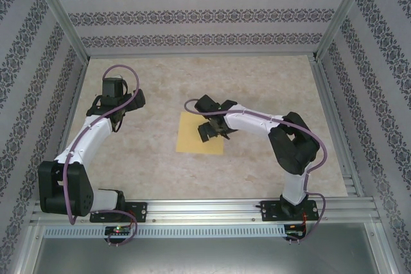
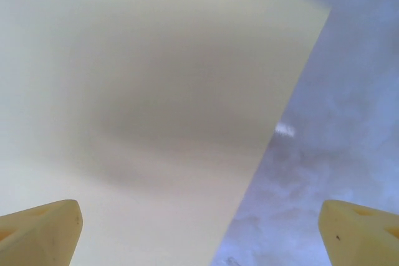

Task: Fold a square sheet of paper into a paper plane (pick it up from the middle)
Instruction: Move the square sheet of paper to the center of the table, then fold the square sheet of paper in half at the center of the table.

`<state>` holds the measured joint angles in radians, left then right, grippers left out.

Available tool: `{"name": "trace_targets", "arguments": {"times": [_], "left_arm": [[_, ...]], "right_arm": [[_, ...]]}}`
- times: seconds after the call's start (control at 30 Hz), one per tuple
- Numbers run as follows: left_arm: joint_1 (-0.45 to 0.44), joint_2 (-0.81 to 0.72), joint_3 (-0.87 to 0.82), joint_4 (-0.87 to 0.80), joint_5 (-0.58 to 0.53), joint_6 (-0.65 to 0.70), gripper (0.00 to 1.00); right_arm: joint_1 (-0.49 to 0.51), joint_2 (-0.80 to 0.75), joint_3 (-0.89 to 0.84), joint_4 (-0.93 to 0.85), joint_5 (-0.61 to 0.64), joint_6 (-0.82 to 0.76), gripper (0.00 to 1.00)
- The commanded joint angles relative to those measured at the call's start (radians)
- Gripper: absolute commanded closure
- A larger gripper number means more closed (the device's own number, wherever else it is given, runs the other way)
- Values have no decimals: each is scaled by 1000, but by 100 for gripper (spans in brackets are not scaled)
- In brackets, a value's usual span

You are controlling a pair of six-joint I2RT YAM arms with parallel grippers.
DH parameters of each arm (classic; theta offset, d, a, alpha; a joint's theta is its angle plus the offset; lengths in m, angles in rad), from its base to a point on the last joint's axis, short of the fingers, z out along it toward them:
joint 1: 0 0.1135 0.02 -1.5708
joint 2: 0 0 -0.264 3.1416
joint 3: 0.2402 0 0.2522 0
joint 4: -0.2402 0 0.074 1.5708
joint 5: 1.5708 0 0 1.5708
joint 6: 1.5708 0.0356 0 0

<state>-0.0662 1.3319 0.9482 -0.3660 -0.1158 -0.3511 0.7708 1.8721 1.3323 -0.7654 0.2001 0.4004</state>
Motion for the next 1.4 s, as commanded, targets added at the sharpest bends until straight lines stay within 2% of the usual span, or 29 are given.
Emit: {"name": "trace_targets", "arguments": {"times": [0.0, 0.13, 0.2, 0.27, 0.43, 0.53, 0.7, 0.8, 1.0, 1.1, 1.2, 1.3, 1.37], "left_arm": [[5, -16, 34, -28, 3, -22, 0], [5, -16, 36, -40, -8, -22, 0], [5, -15, 37, -43, -15, -25, 0], [5, -14, 37, -44, -21, -25, 0], [5, -10, 37, -52, -29, -27, 0], [5, -10, 37, -54, -32, -28, 0], [5, -5, 38, -56, -28, -27, 0], [5, -5, 39, -58, -27, -26, 0], [5, -2, 42, -60, -1, -20, 0], [5, -1, 38, -58, 5, -22, 0], [5, -2, 37, -63, -2, -23, 0], [5, -6, 39, -68, -6, -21, 0], [5, -7, 37, -67, -7, -21, 0]], "right_arm": [[20, -3, 76, 37, 34, 189, 3], [39, 119, 193, 36, -9, 202, 8], [47, 164, 247, 39, -41, 176, 16], [50, 205, 291, 52, -91, 154, 29], [52, 286, 349, 87, -216, 150, 47], [62, 324, 364, 92, -258, 151, 51], [83, 357, 356, 61, -292, 118, 51], [103, 346, 296, 13, -293, 32, 51], [125, 223, 74, -45, -304, -105, 52], [122, 157, 87, -73, -259, -106, 49], [116, 91, 141, -89, -183, -47, 36], [105, 40, 125, -91, -83, 35, 19], [83, 29, 101, -104, -49, 79, 12]]}}
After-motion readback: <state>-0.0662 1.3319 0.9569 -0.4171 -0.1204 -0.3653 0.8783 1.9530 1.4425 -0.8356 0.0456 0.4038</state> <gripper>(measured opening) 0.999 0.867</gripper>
